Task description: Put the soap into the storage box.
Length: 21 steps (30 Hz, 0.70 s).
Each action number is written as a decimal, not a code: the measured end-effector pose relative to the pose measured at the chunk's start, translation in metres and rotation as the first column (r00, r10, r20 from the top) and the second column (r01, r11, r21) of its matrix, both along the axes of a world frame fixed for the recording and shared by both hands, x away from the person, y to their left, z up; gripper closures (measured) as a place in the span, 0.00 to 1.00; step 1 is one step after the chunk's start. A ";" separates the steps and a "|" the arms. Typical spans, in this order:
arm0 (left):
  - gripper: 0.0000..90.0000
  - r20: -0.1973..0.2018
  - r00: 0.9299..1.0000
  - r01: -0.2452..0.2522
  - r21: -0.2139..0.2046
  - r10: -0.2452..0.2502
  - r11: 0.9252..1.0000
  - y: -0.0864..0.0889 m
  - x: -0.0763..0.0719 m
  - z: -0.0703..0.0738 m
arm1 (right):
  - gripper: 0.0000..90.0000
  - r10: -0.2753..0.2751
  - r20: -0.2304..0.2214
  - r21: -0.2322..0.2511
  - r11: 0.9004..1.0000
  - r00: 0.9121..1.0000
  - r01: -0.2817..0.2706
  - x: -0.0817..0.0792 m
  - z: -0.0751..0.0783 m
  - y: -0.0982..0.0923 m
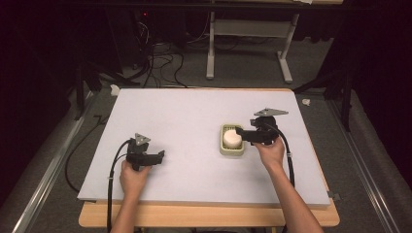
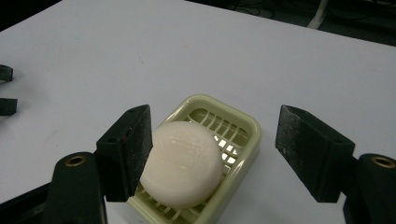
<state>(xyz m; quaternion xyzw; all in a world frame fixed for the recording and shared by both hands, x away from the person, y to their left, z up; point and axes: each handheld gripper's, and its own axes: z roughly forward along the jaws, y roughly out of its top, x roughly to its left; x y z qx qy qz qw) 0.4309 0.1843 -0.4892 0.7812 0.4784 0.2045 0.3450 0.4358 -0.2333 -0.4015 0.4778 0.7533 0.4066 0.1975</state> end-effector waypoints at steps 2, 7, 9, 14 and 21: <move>0.17 0.000 1.000 0.000 0.000 0.000 1.000 0.000 0.000 0.000 | 0.32 -0.002 0.005 0.002 1.000 1.000 0.002 -0.001 0.001 -0.001; 0.17 0.000 1.000 0.000 0.000 0.000 1.000 0.000 0.000 0.000 | 0.32 -0.008 0.011 0.007 1.000 1.000 0.008 -0.004 0.000 -0.006; 0.17 0.000 1.000 0.000 0.001 0.000 1.000 0.000 0.000 0.000 | 0.32 -0.013 0.014 0.012 1.000 1.000 0.012 -0.006 0.000 -0.009; 0.17 0.000 1.000 0.000 0.000 0.000 1.000 0.000 0.000 0.000 | 0.32 -0.024 0.020 0.020 1.000 1.000 0.024 -0.009 0.003 -0.015; 0.17 0.000 1.000 0.000 0.000 0.000 1.000 0.000 0.000 0.000 | 0.32 -0.036 0.026 0.025 0.999 0.999 0.035 -0.013 0.005 -0.024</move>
